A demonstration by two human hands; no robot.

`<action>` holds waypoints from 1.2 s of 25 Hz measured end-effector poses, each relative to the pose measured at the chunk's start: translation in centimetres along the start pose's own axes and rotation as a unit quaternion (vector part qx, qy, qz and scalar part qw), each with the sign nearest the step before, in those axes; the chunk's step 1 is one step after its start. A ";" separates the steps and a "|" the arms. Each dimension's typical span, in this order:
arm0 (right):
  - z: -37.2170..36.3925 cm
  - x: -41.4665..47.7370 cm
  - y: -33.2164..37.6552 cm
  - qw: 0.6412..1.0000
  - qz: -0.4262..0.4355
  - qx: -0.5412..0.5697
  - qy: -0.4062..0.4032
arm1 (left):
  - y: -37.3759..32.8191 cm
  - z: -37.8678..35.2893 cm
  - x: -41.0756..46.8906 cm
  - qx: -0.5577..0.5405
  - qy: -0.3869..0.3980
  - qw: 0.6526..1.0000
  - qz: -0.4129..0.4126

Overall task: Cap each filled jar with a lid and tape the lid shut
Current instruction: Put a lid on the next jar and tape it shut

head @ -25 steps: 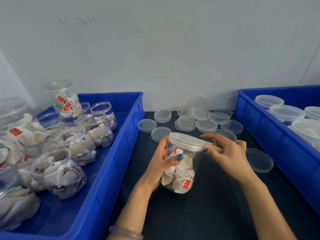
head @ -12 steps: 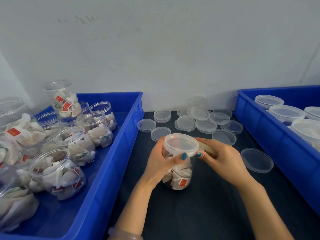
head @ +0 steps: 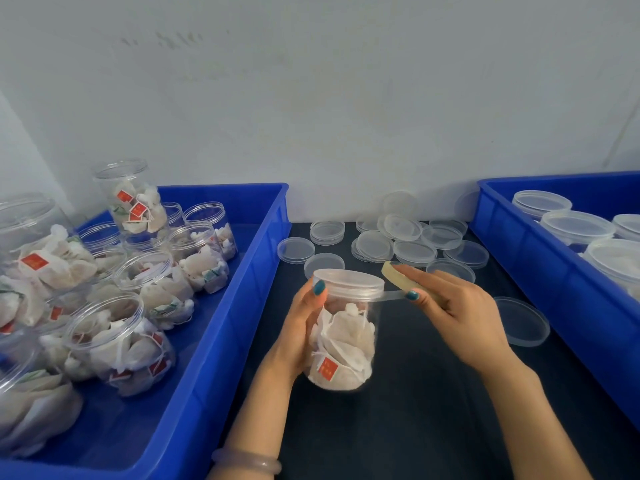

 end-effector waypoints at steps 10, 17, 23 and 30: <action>-1.5 0.1 0.3 0.988 0.027 0.142 0.046 | -0.6 -2.2 -0.9 -0.019 0.118 0.993 -0.007; -1.7 0.3 -0.2 0.976 0.033 0.210 0.050 | -0.4 -1.8 0.0 0.071 0.043 0.995 -0.048; -1.4 0.0 -1.6 0.994 -0.007 0.095 0.060 | -0.8 -0.6 1.0 0.177 -0.028 0.972 -0.154; -1.6 0.0 -0.8 0.999 -0.002 -0.013 0.034 | -4.1 -2.3 0.4 0.500 -0.123 0.849 -0.119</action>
Point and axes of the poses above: each hand's wrist, its own x-axis towards the middle knuckle, its own z-axis out of the back of the hand, y = z × x, the point moved 4 cm from there along x, towards the middle knuckle, and after that the axes turned 9 degrees about x, right-handed, at the moved point
